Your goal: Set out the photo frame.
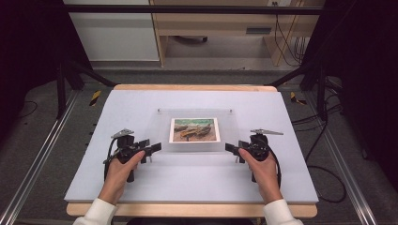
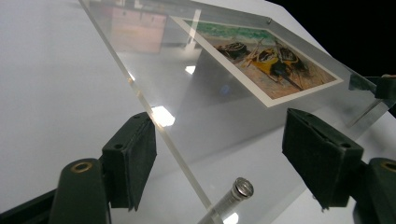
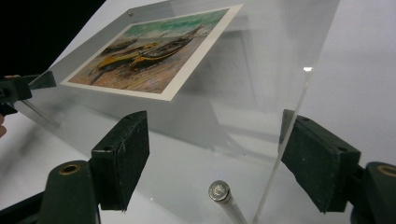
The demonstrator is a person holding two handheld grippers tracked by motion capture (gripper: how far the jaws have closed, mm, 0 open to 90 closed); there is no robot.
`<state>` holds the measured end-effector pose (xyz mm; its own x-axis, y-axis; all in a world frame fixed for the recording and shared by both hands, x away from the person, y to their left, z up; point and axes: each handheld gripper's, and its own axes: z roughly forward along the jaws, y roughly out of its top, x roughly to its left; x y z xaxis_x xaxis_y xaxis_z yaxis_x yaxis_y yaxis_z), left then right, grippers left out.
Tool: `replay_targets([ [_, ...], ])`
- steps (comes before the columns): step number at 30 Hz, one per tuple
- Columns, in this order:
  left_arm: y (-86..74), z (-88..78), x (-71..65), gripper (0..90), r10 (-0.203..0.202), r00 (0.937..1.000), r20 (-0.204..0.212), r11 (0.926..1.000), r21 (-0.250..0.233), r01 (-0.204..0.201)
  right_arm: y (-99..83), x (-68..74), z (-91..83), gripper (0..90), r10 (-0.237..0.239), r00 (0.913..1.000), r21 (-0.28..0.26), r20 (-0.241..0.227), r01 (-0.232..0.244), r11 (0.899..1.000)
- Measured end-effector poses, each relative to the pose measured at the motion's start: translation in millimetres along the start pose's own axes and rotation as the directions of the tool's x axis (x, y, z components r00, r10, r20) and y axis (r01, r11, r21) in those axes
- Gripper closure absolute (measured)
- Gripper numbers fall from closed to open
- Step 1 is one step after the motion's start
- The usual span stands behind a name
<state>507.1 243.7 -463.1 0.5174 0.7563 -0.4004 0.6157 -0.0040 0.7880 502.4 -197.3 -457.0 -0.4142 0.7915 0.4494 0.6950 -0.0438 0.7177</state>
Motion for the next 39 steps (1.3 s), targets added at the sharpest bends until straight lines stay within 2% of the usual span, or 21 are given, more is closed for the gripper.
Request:
replay_targets([
  [10,-2.4,-8.9,-4.7,34.5,0.023,0.9996,-0.015,0.9996,-0.015,-0.023,-4.7,5.4,-9.1,29.0,-0.045,0.999,-0.01,0.009,0.045,0.999],
  [14,-3.7,-12.1,-7.5,36.6,0.032,0.9992,-0.025,0.9993,-0.018,-0.033,-7.1,9.4,-12.9,29.9,-0.076,0.9968,-0.009,0.022,0.076,0.997],
  [30,-7.1,-21.2,-14.2,41.4,0.056,0.9976,-0.041,0.9982,-0.019,-0.057,-11.8,13.6,-20.4,33.9,-0.114,0.993,-0.014,0.031,0.114,0.993],
  [31,-7.3,-22.7,-14.5,42.3,0.067,0.9969,-0.042,0.9976,-0.014,-0.068,-12.5,14.3,-21.7,34.4,-0.121,0.9921,-0.013,0.033,0.121,0.993],
  [39,-8.9,-27.5,-17.9,44.6,0.086,0.9953,-0.045,0.9962,-0.009,-0.086,-15.6,17.9,-25.9,36.1,-0.151,0.9873,-0.01,0.047,0.152,0.988],
])
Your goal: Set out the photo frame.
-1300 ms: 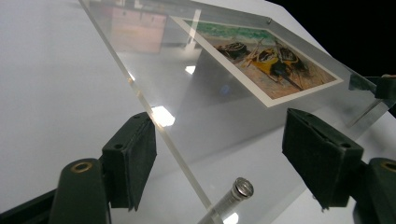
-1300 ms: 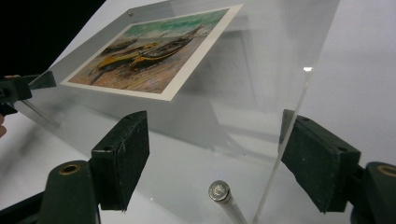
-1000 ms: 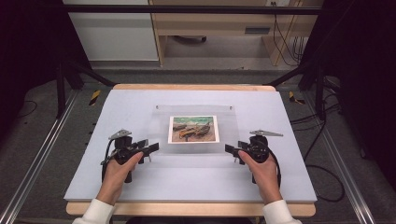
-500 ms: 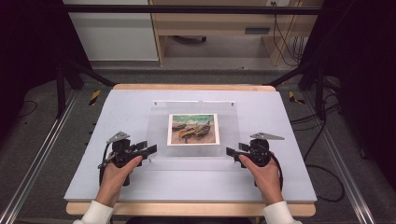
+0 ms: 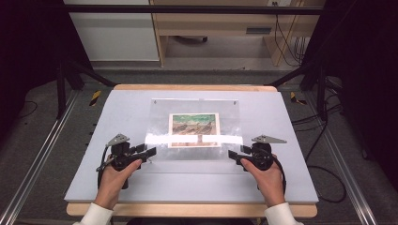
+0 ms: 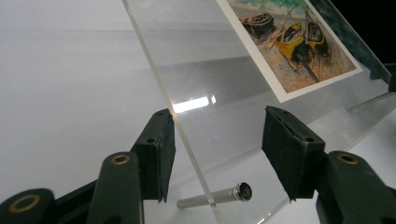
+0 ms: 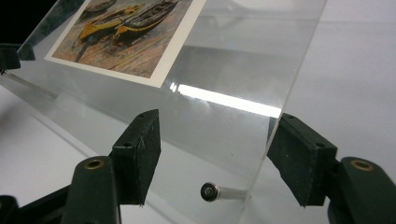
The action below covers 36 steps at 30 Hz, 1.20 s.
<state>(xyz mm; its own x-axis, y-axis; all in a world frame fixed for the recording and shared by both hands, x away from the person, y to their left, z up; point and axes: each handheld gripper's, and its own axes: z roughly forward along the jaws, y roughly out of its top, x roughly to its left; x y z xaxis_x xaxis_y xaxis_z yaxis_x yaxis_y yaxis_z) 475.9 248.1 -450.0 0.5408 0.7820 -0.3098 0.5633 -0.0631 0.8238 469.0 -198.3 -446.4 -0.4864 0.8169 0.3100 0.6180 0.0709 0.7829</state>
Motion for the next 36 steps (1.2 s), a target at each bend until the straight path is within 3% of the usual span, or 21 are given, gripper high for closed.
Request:
replay_targets([
  [14,-5.3,-10.0,-4.8,50.8,0.031,0.9995,-0.006,0.9995,0.0,-0.031,-7.0,6.9,-9.2,41.5,-0.033,0.9992,-0.004,0.024,0.033,0.999],
  [21,-8.4,-15.4,-8.2,54.0,0.052,0.9986,-0.015,0.9987,0.002,-0.051,-11.8,10.7,-13.8,44.3,-0.073,0.9964,-0.005,0.043,0.073,0.997],
  [36,-10.8,-20.2,-8.3,58.5,0.056,0.9984,-0.004,0.9984,0.005,-0.056,-15.7,12.5,-18.8,48.8,-0.079,0.9957,-0.005,0.048,0.079,0.997],
])
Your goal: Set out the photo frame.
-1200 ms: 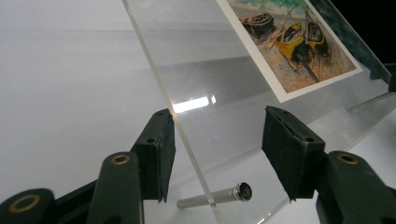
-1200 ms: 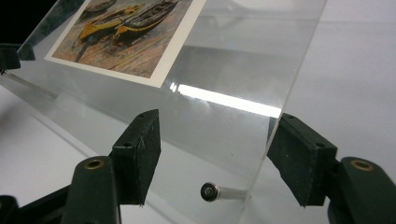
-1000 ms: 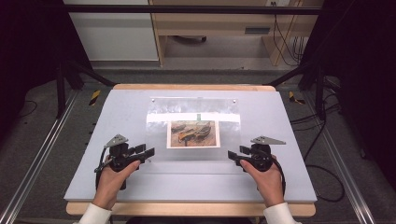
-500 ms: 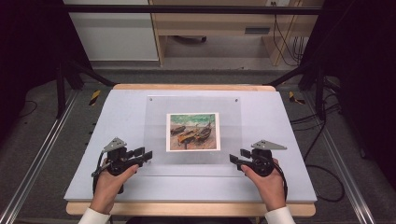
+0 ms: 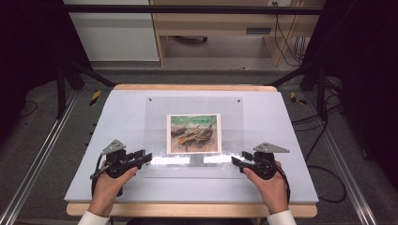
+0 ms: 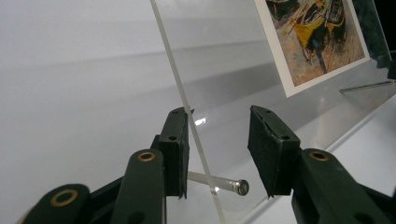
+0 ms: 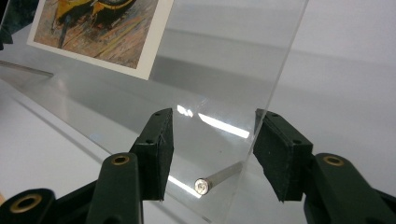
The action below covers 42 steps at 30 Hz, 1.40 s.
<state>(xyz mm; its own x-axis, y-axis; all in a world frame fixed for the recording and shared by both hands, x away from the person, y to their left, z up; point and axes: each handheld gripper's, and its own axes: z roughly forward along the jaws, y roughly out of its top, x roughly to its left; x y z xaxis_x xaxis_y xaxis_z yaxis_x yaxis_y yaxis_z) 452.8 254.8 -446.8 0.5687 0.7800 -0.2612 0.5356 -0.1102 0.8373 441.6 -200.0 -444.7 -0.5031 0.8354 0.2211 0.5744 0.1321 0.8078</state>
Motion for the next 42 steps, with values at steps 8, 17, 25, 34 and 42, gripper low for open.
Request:
replay_targets([
  [8,-1.0,-1.9,-0.8,59.7,0.011,0.9999,0.0,0.9999,0.003,-0.011,-1.7,0.8,-2.2,50.7,-0.007,1.0,0.006,0.004,0.007,1.0],
  [17,-1.9,-4.0,-1.4,61.1,0.023,0.9997,-0.001,0.9997,0.008,-0.023,-3.5,2.0,-4.2,52.4,-0.013,0.9999,0.009,0.006,0.013,1.0],
  [25,-2.8,-5.5,-2.0,62.3,0.029,0.9996,0.0,0.9995,0.011,-0.029,-4.8,2.3,-5.8,53.9,-0.016,0.9999,0.012,0.006,0.016,1.0],
  [34,-4.1,-7.8,-3.3,63.9,0.044,0.999,-0.003,0.9989,0.018,-0.044,-6.7,4.3,-7.7,55.5,-0.027,0.9995,0.018,0.013,0.027,0.999],
  [42,-6.1,-10.0,-4.8,65.2,0.053,0.9986,-0.005,0.9984,0.022,-0.053,-8.8,5.3,-9.7,57.6,-0.036,0.9993,0.021,0.013,0.036,0.999],
])
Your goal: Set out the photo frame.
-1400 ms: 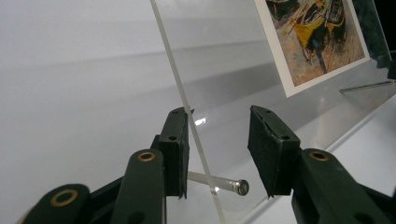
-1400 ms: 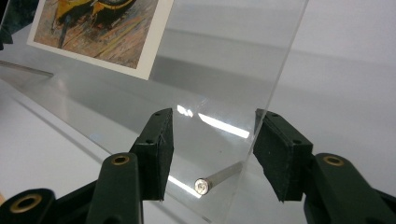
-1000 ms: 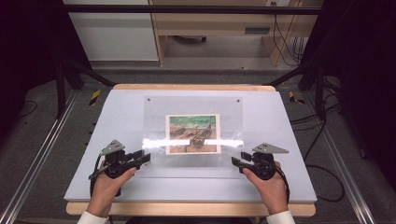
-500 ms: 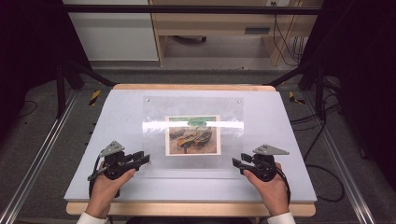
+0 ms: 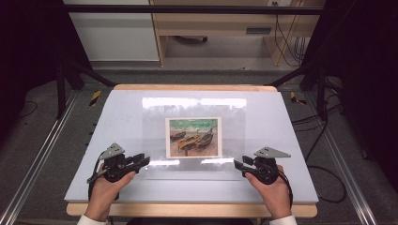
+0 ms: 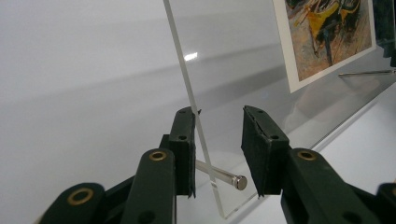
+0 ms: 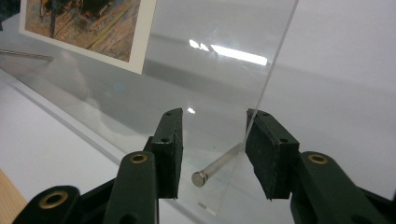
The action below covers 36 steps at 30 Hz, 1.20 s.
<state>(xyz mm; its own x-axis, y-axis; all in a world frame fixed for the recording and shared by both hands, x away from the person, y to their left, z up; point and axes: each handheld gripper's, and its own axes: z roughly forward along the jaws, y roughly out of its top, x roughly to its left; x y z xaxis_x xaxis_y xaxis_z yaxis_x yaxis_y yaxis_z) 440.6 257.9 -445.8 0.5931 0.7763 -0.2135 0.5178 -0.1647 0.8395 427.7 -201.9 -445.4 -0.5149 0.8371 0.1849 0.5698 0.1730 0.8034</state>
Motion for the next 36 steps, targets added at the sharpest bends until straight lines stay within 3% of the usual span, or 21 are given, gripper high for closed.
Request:
replay_targets([
  [35,-5.3,-6.4,-1.7,71.5,0.043,0.999,-0.008,0.9989,0.017,-0.043,-8.3,3.6,-6.3,65.1,-0.027,0.9995,0.021,0.015,0.027,0.999],
  [36,-6.7,-6.9,-5.0,71.7,0.002,0.9998,0.018,0.9995,0.032,-0.003,-8.5,3.8,-6.4,65.3,-0.029,0.9994,0.021,0.017,0.029,0.999],
])
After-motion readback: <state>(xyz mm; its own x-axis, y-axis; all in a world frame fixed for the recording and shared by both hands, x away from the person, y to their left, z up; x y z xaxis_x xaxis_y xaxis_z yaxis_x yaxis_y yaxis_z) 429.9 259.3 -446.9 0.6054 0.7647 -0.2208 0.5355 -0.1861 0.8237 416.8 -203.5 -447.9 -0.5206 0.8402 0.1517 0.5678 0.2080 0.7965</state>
